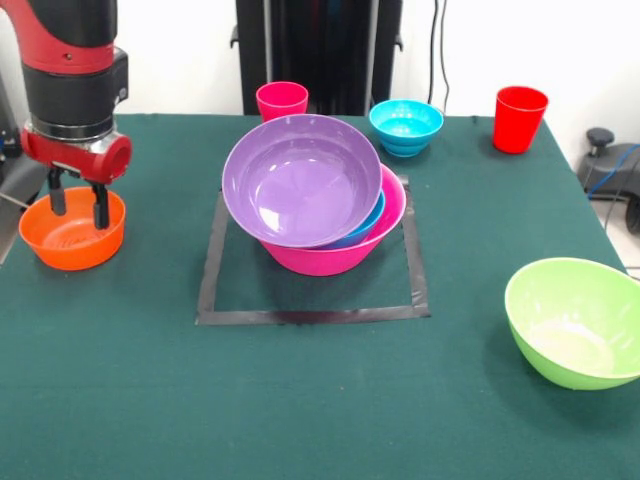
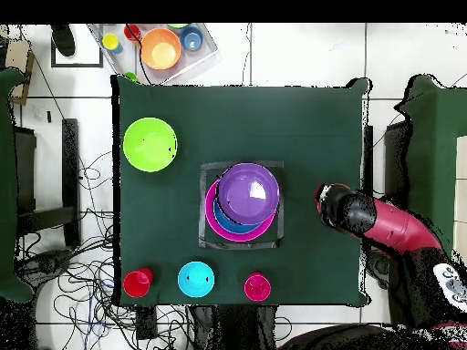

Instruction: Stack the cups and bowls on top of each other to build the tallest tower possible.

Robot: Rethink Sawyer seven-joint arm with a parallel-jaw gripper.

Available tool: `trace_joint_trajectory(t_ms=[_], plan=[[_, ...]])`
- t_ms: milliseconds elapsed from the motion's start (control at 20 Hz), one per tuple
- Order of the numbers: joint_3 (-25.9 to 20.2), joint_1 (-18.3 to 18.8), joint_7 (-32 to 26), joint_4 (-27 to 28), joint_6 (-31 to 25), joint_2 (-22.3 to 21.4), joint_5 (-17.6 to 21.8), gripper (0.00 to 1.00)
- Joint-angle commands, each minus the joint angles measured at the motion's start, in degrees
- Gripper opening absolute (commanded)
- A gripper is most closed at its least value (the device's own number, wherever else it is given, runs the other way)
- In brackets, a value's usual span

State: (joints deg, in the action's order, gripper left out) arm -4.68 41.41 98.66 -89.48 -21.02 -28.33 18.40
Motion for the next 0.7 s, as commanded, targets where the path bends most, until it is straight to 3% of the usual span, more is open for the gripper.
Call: trace_joint_trajectory(t_ms=[50, 350, 700], plan=[[-4.3, -2.7, 1.7, -3.7, 4.4, 3.4, 4.1, 1.00], [-4.0, -3.4, 2.7, -3.3, 4.7, 3.7, 3.3, 1.00], [-5.6, -0.9, 0.0, -2.2, 5.9, 5.9, 4.5, 1.00]])
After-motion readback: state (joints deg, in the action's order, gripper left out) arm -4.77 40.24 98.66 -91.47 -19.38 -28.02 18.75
